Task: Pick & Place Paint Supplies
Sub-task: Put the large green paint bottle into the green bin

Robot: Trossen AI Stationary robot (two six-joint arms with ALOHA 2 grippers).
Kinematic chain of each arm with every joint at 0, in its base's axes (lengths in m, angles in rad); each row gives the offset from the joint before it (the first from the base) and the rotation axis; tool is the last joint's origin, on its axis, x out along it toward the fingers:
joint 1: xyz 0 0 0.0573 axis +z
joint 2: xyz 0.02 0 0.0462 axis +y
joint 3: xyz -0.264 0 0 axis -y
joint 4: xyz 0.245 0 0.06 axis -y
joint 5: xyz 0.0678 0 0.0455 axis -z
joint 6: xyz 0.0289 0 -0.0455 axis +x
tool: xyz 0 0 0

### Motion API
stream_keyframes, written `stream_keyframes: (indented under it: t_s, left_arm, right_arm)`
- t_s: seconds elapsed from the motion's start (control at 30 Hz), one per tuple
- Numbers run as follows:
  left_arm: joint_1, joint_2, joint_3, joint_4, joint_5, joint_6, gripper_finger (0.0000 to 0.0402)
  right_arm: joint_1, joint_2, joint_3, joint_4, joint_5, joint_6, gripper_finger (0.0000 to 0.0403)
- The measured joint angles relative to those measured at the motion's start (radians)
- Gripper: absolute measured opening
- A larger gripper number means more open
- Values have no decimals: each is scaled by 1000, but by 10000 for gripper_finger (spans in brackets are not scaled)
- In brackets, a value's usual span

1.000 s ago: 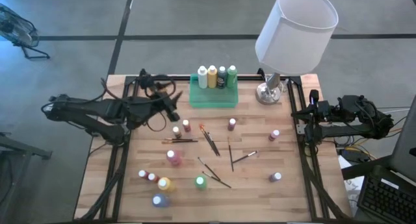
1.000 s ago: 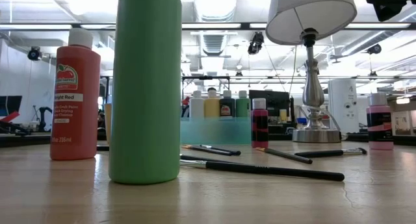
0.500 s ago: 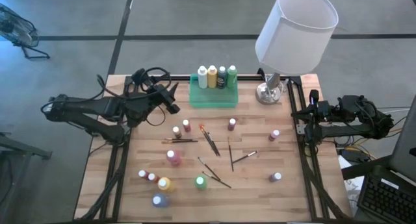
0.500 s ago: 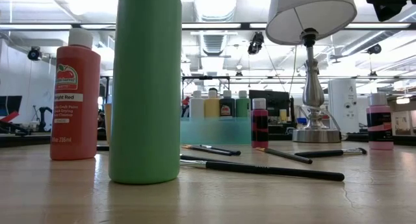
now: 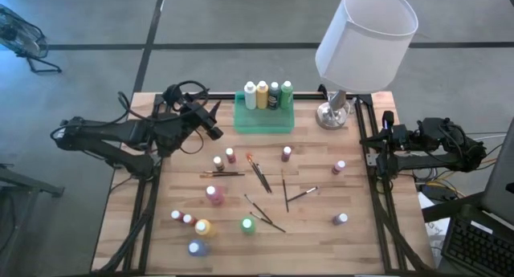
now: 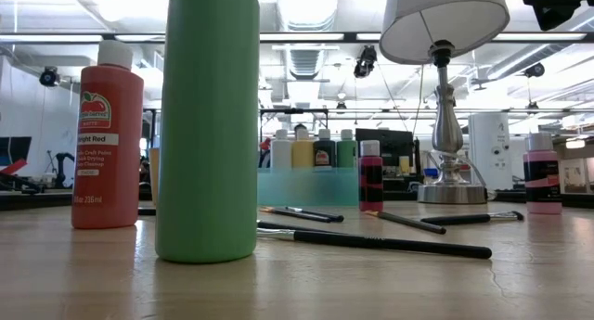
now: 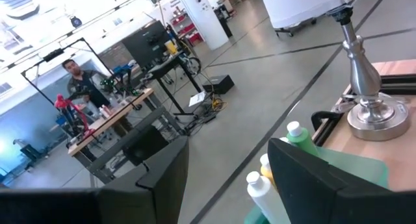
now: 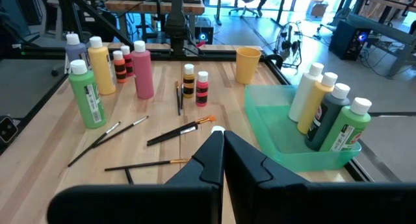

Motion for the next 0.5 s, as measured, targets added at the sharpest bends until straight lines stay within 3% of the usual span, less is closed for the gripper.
stream_keyframes:
  t_s: [0.5]
  left_arm:
    - [0, 7, -21, -1, 1, -130, 216]
  right_arm:
    - [0, 0, 0, 0, 0, 0, 8]
